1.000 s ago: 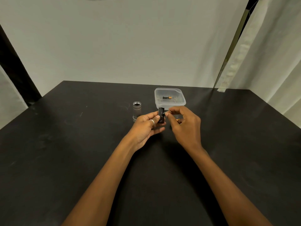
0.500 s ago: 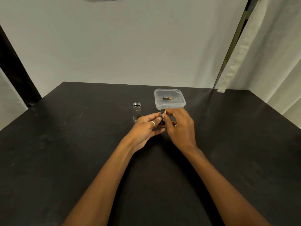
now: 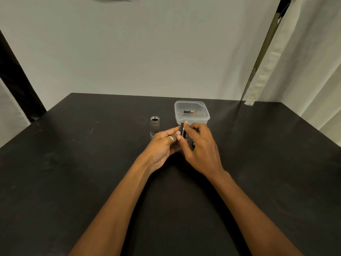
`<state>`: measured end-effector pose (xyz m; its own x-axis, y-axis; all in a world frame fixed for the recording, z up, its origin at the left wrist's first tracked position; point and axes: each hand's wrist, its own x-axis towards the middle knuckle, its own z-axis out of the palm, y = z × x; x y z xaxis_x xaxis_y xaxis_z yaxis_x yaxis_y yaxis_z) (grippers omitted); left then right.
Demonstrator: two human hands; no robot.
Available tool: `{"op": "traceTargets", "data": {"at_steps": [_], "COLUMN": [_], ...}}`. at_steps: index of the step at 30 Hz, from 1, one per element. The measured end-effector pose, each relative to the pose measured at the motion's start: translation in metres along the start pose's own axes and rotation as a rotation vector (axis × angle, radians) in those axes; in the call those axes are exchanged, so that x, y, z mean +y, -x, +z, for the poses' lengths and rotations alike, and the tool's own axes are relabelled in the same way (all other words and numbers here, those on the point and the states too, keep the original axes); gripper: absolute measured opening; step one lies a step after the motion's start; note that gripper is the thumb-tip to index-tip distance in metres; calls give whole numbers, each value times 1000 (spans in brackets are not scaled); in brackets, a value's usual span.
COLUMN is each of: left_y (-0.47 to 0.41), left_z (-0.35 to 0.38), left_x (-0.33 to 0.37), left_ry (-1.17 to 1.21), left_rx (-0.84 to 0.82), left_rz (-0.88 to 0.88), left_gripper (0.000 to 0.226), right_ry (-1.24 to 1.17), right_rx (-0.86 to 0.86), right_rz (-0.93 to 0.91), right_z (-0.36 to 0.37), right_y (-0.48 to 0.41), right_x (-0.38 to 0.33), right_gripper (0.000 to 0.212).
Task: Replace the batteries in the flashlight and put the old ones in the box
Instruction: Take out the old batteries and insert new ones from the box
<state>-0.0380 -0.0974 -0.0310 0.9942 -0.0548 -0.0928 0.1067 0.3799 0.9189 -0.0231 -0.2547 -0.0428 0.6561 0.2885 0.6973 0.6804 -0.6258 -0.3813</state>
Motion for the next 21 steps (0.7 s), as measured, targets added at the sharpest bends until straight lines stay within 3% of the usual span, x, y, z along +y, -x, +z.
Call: {"op": "traceTargets", "data": {"at_steps": [5, 10, 16, 21], "left_y": [0, 0, 3, 2], "left_z": [0, -1, 1, 3], "left_x": [1, 4, 7, 6], "left_ry": [26, 68, 49, 65], "left_rx": [-22, -49, -61, -34], "left_rz": [-1, -30, -49, -54], "left_gripper": [30, 29, 28, 35], "right_ry": [-62, -312, -400, -410], "right_rx": [-67, -86, -67, -85], "right_rz": [9, 144, 161, 217], "right_z": [-1, -2, -4, -3], "right_y": [0, -5, -8, -9], "right_x": [0, 1, 0, 1], "right_gripper": [56, 68, 54, 61]}}
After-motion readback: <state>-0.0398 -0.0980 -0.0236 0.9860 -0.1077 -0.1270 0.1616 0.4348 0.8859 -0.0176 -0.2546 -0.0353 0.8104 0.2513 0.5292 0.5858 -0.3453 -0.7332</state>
